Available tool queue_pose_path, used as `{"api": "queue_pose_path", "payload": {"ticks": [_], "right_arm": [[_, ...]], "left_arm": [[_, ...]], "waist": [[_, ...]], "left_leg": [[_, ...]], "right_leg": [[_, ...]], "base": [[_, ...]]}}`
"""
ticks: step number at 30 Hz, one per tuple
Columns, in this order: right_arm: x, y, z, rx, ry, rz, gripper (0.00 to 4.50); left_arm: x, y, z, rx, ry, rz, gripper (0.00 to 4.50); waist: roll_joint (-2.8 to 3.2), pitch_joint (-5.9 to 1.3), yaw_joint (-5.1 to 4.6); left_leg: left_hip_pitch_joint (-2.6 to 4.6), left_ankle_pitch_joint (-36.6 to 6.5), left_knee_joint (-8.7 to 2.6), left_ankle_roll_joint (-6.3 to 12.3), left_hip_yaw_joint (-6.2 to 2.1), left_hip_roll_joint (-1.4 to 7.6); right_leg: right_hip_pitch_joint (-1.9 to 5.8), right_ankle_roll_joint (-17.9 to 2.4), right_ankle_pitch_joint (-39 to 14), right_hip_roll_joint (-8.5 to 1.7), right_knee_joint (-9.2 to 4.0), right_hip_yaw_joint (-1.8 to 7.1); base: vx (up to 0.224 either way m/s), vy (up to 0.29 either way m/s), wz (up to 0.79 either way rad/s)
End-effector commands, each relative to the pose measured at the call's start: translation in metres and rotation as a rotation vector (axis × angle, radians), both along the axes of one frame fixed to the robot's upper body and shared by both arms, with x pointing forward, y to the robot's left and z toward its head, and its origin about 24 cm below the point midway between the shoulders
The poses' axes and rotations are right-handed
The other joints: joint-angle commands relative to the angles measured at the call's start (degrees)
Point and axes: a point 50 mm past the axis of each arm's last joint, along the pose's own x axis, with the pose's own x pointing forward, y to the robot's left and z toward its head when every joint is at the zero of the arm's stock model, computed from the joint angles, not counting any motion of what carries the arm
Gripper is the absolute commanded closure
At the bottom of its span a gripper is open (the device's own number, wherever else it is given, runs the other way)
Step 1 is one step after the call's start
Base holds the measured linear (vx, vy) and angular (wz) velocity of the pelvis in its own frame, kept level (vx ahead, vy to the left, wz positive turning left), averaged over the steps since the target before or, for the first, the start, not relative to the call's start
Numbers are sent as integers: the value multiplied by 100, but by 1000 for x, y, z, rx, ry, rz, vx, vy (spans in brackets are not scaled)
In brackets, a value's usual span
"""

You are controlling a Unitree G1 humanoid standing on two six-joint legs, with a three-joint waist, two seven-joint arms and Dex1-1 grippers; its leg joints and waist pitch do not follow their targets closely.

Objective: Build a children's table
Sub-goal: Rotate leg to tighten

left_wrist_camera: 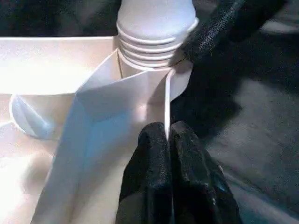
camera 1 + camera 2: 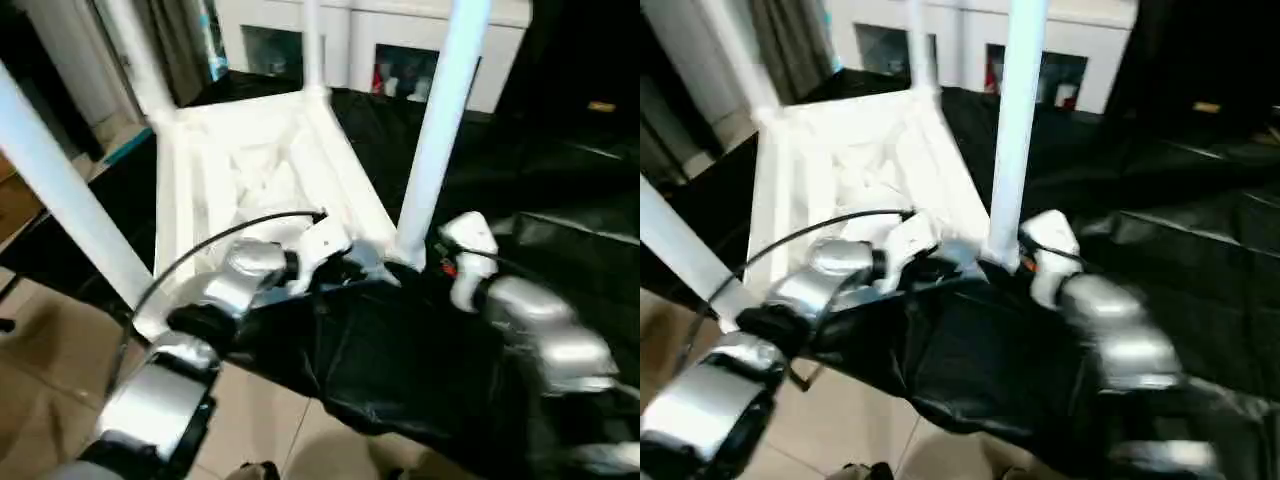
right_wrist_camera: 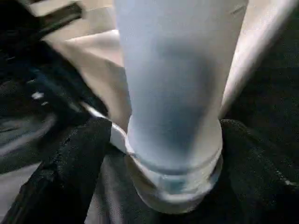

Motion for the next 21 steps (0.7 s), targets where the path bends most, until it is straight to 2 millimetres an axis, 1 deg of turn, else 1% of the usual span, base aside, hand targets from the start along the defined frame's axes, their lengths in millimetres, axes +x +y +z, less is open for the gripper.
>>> {"api": "queue_pose_path", "payload": {"ticks": [1, 2, 3, 4, 5, 6, 7, 8, 9, 10, 11, 12, 13, 14, 15, 17, 18, 21], "right_arm": [[-7, 11, 3, 12, 29, 147, 60], [-7, 11, 3, 12, 29, 147, 60], [-9, 5, 6, -9, 31, 187, 60], [-10, 2, 7, -17, 36, 207, 60], [-11, -1, 8, -26, 41, 230, 60], [-11, -2, 9, -30, 45, 247, 60], [-12, -2, 9, -32, 47, 254, 60], [-12, -2, 9, -34, 49, 262, 60], [-12, -3, 9, -41, 52, 276, 60], [-13, -2, 8, -44, 56, 286, 77], [-13, -2, 8, -46, 58, 293, 86], [-13, -2, 8, -46, 58, 293, 86], [-14, -1, 8, -45, 61, 300, 94], [-15, 0, 8, -39, 64, 304, 98], [-15, 0, 8, -39, 64, 304, 113], [-16, 4, 6, -24, 73, 315, 134], [-17, 5, 6, -19, 76, 319, 138], [-20, 8, 2, -2, 87, 314, 165]], "left_arm": [[-8, -11, 10, -88, -8, -134, 450], [-8, -11, 10, -88, -8, -134, 450], [-9, -4, 11, -76, 5, -163, 450], [-9, 0, 11, -69, 11, -173, 450], [-10, 5, 12, -65, 14, -182, 450], [-11, 8, 12, -61, 22, -192, 450], [-11, 10, 12, -59, 28, -197, 450], [-12, 11, 12, -56, 29, -200, 450], [-12, 13, 12, -54, 32, -202, 450], [-12, 14, 12, -53, 35, -205, 450], [-13, 15, 12, -52, 37, -208, 450], [-13, 15, 12, -52, 37, -208, 450], [-13, 16, 12, -51, 35, -204, 450], [-12, 17, 12, -52, 32, -198, 450], [-12, 17, 12, -52, 32, -198, 450], [-12, 17, 12, -63, 29, -185, 450], [-12, 17, 12, -66, 29, -182, 450], [-12, 15, 12, -77, 26, -164, 450]], "waist": [[-158, -366, -2], [-145, -366, 13], [-133, -362, 15], [-132, -356, 34], [-165, -347, 33], [-148, -346, 40], [-143, -339, 32], [-155, -332, 23], [-151, -330, 25], [-155, -321, 16], [-156, -321, 16], [-159, -321, 14], [-193, -324, 11], [-179, -323, 17], [-179, -323, 17], [-180, -316, 20], [-200, -320, 22], [-197, -311, 19]], "left_leg": [[138, -1237, -291, 676, -68, 154], [148, -1172, -287, 696, -69, 162], [158, -1187, -289, 705, -62, 168], [161, -1271, -297, 684, -64, 176], [156, -1294, -304, 678, -64, 180], [158, -1348, -312, 647, -70, 183], [154, -1381, -317, 637, -68, 184], [154, -1437, -325, 600, -68, 184], [159, -1477, -328, 576, -70, 185], [163, -1579, -337, 524, -69, 188], [162, -1585, -337, 510, -70, 188], [163, -1572, -338, 494, -68, 187], [160, -1553, -334, 500, -64, 185], [157, -1503, -334, 499, -67, 185], [157, -1503, -334, 499, -67, 185], [155, -1492, -337, 507, -67, 186], [154, -1469, -332, 519, -67, 187], [155, -1495, -337, 514, -62, 185]], "right_leg": [[233, -1438, -819, -47, -338, 28], [231, -1476, -778, -45, -324, 30], [216, -1496, -784, -42, -329, 34], [221, -1527, -865, -51, -328, 34], [221, -1524, -900, -51, -334, 33], [224, -1519, -985, -57, -328, 34], [215, -1517, -1016, -56, -333, 38], [210, -1505, -1094, -55, -340, 39], [207, -1502, -1138, -58, -342, 40], [200, -1480, -1240, -62, -355, 47], [202, -1468, -1259, -66, -357, 48], [200, -1454, -1268, -67, -358, 51], [201, -1446, -1257, -63, -358, 51], [201, -1440, -1233, -67, -350, 53], [201, -1440, -1233, -67, -350, 53], [198, -1433, -1239, -68, -353, 53], [200, -1427, -1243, -73, -346, 54], [188, -1408, -1303, -65, -360, 57]], "base": [[0, 0, 0], [0, 0, 0], [0, 0, 0], [0, 0, 0], [0, 0, 0], [0, 0, 0], [0, 0, 0], [0, 0, 0], [0, 0, 0], [0, 0, 0], [0, 0, 0], [0, 0, 0], [0, 0, 0], [0, 0, 0], [0, 0, 0], [0, 0, 0], [0, 0, 0], [0, 0, 0]]}}
